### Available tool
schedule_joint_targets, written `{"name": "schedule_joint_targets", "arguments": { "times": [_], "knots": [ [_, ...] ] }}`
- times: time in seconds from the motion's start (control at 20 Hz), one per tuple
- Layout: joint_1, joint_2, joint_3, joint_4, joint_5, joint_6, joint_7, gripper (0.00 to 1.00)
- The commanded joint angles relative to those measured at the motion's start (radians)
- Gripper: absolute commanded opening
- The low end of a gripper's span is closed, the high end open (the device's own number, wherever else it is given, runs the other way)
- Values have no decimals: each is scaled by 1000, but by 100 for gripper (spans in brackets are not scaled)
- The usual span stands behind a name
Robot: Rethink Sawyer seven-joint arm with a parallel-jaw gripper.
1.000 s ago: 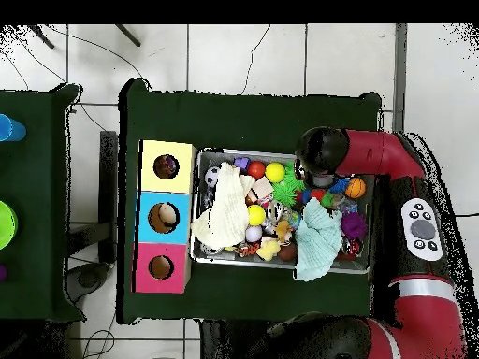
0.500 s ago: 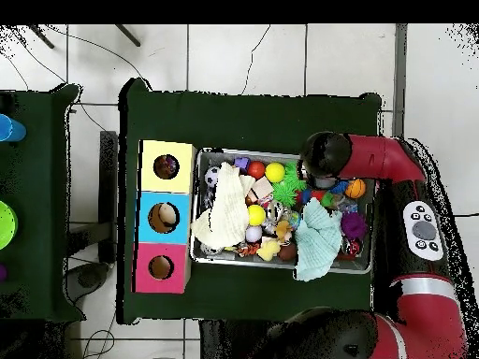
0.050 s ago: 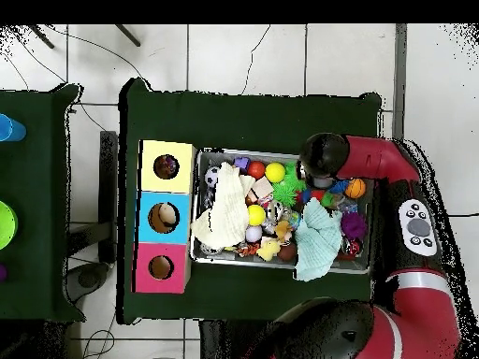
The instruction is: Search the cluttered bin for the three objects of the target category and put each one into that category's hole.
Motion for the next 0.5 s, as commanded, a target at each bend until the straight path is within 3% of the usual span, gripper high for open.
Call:
{"name": "schedule_joint_targets", "arguments": {
  "times": [0.05, 0.5],
  "knots": [
    [31, 87, 9, -46, -108, 8, -213, 100],
    [39, 108, 3, -50, -122, 18, -192, 100]
  ]
}}
